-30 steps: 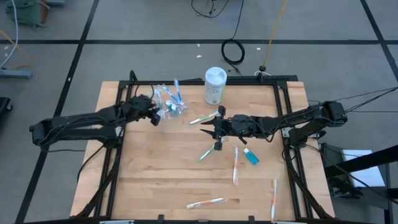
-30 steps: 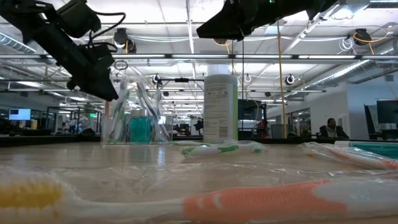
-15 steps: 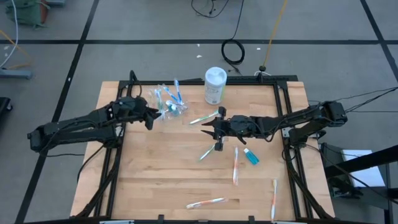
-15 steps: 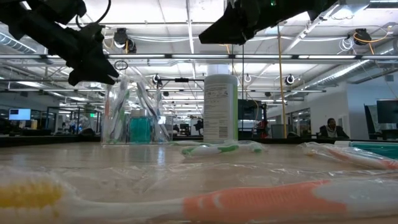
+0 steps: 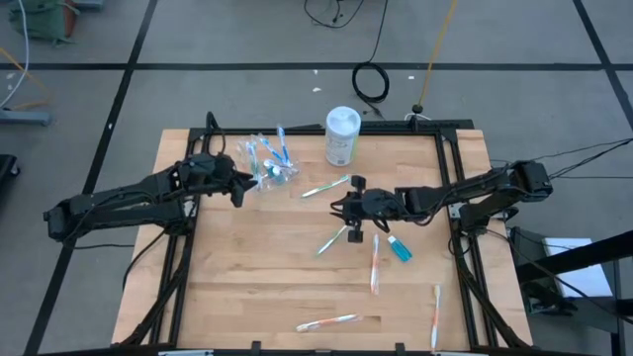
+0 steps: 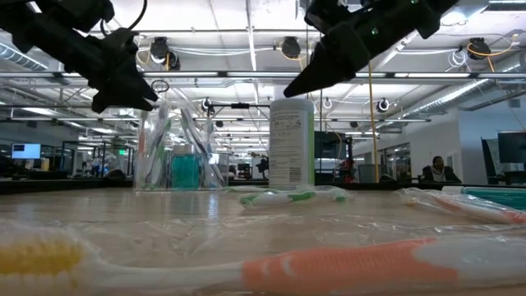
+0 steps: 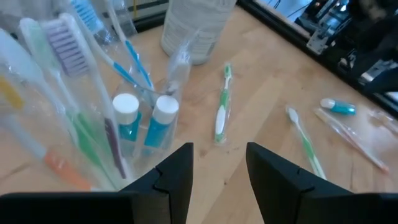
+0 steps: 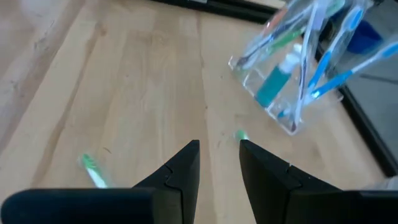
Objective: Pick & Place toothbrushing station
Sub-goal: Put the orange toothbrush into the right of the transparent organizer
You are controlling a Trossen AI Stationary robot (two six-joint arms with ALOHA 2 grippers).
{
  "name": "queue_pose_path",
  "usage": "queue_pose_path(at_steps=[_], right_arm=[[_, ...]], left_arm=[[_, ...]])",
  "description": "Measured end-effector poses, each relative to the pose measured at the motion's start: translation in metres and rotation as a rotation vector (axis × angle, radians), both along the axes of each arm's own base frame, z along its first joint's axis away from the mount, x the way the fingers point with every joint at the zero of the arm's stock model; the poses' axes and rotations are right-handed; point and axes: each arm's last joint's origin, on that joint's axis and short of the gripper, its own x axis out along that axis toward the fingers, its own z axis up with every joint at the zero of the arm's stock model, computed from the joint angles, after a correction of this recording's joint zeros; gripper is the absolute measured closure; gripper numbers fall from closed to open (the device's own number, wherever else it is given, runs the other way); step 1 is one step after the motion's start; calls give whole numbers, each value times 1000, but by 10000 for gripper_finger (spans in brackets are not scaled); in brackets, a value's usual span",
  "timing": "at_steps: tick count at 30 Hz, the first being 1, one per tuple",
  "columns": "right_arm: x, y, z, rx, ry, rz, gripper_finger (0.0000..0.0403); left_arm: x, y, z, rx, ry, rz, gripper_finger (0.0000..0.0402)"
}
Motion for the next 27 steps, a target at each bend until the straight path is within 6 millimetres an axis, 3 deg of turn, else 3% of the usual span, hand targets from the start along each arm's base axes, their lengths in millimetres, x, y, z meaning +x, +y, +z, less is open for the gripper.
queue_pose_path(at_steps=[5,9,15,22,27], right_arm=[[-5,1,-10,102,18,-56,298],[-16,10,-19,208,137,-83,298],[-32,29,-13,409,198,-83,298],[-39,49,-8,420,204,-24,298],[-49,55,-15,504,302,-112,298]], left_arm=[[3,1,6,33,-66,-3,249],[4,2,9,70,-89,-14,249],[4,2,11,74,-102,-12,249],[4,2,11,75,-105,-12,249],[5,2,13,84,-126,-12,249]])
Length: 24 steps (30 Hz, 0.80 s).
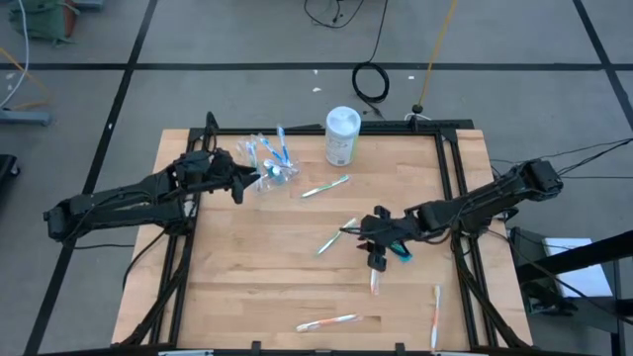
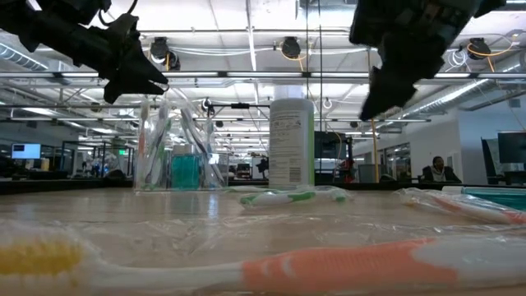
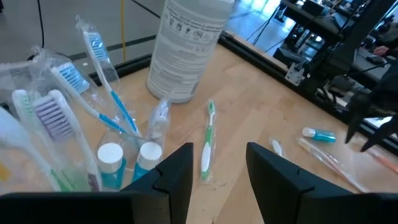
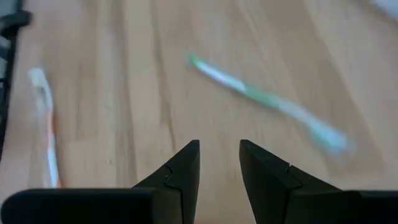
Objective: Pick & Place toothbrushing station
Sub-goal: Put the orange toothbrush into the right of the transparent organizer
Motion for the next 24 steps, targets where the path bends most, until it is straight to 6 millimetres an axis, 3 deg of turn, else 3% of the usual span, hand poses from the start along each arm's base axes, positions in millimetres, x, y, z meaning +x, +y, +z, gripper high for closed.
queue_pose_path(at_steps=[5,8,13,24], right_arm=[[-16,4,-11,234,227,-240,298],[-23,8,-17,269,307,-313,298],[-32,5,-37,310,326,-486,298],[-34,-14,-68,409,185,-531,298]], left_arm=[[0,0,1,1,-10,0,250],[0,0,1,2,-12,1,249],[0,0,1,2,-12,1,249],[0,0,2,4,-16,1,249]])
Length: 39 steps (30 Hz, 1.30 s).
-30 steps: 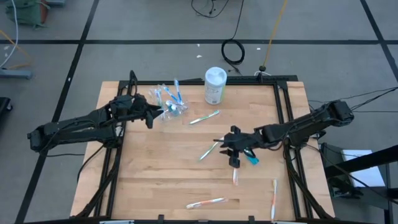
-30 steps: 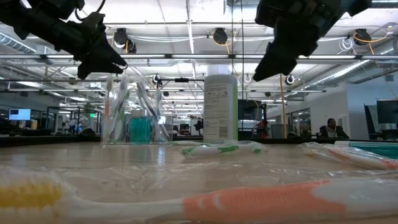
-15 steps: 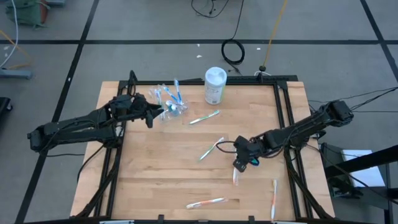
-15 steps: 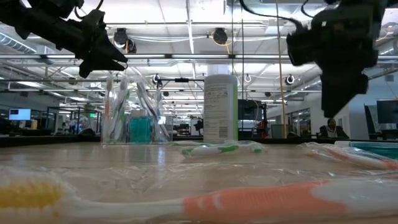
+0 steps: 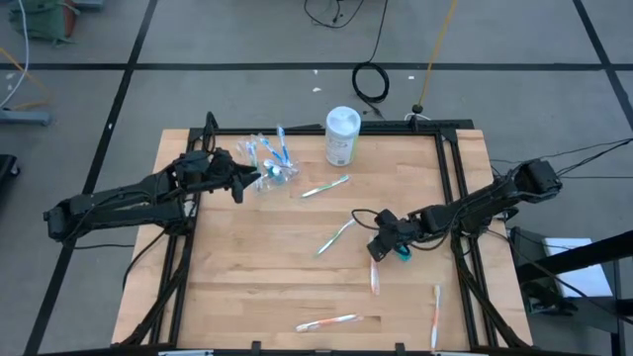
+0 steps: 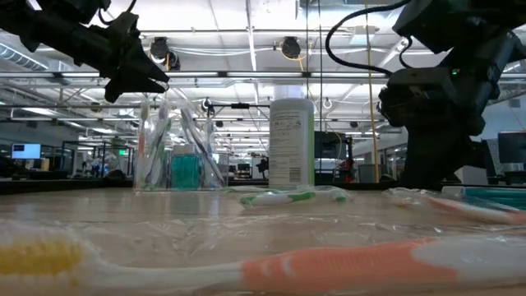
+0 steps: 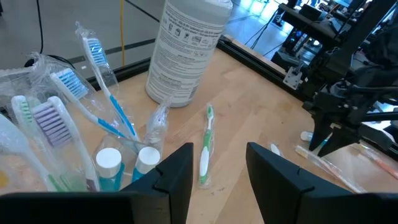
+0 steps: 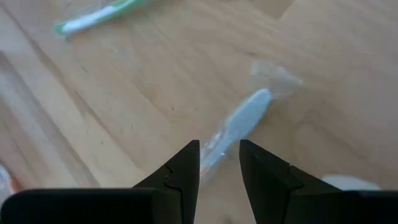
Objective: Pick & Place toothbrushing station
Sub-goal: Put the orange toothbrush into the right of the transparent organizer
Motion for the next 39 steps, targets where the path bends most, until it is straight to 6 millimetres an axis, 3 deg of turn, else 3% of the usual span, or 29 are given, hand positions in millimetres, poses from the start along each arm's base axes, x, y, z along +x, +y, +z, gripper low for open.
queue_pose_path(at_steps=[9,25,29,35,39], right_arm=[[-7,-5,-11,-12,21,-4,298],[12,-1,-30,-82,-37,107,300],[17,-1,-27,-134,-117,192,323],[20,-6,-25,-180,-148,241,391],[22,-11,-24,-189,-159,231,394]], left_arm=[[0,0,0,-3,-1,0,250],[0,0,0,-3,-2,0,250],[0,0,0,-3,-2,0,249],[0,0,0,0,-2,0,249],[0,0,0,3,-1,-1,249]])
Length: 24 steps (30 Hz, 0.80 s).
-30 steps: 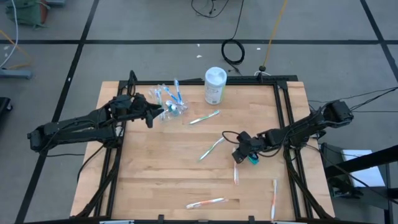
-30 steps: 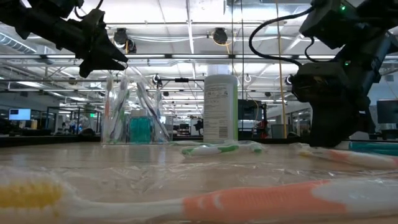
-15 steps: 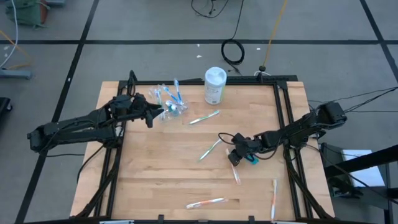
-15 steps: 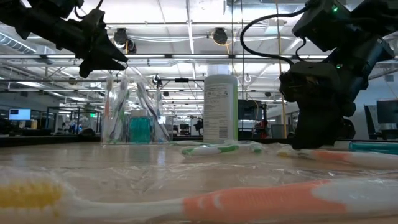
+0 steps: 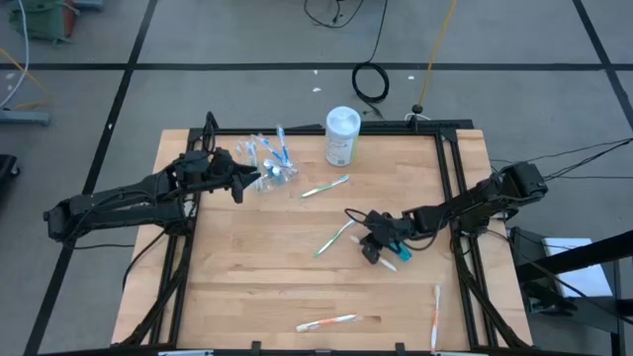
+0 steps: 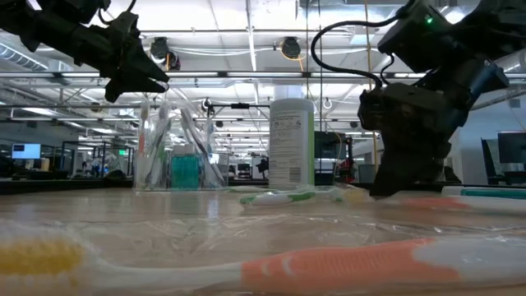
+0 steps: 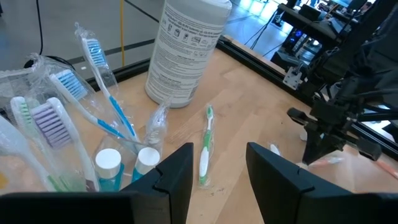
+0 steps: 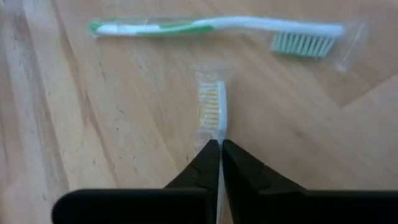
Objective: Pick & Place toothbrushing station
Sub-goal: Put the orange toothbrush into the right of the transparent organizer
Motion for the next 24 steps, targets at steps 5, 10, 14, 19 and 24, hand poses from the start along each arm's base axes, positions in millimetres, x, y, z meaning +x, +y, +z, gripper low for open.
queue_pose_path(at_steps=[5,10,14,19,24], right_arm=[[2,-5,13,-25,-76,21,401],[2,-8,38,-77,-226,73,402],[6,-18,58,-163,-378,91,402],[14,-36,76,-299,-569,88,403],[23,-55,95,-417,-628,66,403]], left_arm=[[0,0,0,0,0,0,249],[0,0,0,0,-1,0,250],[0,0,0,0,-2,1,250],[0,0,0,0,-3,1,249],[0,0,0,-1,-4,2,249]])
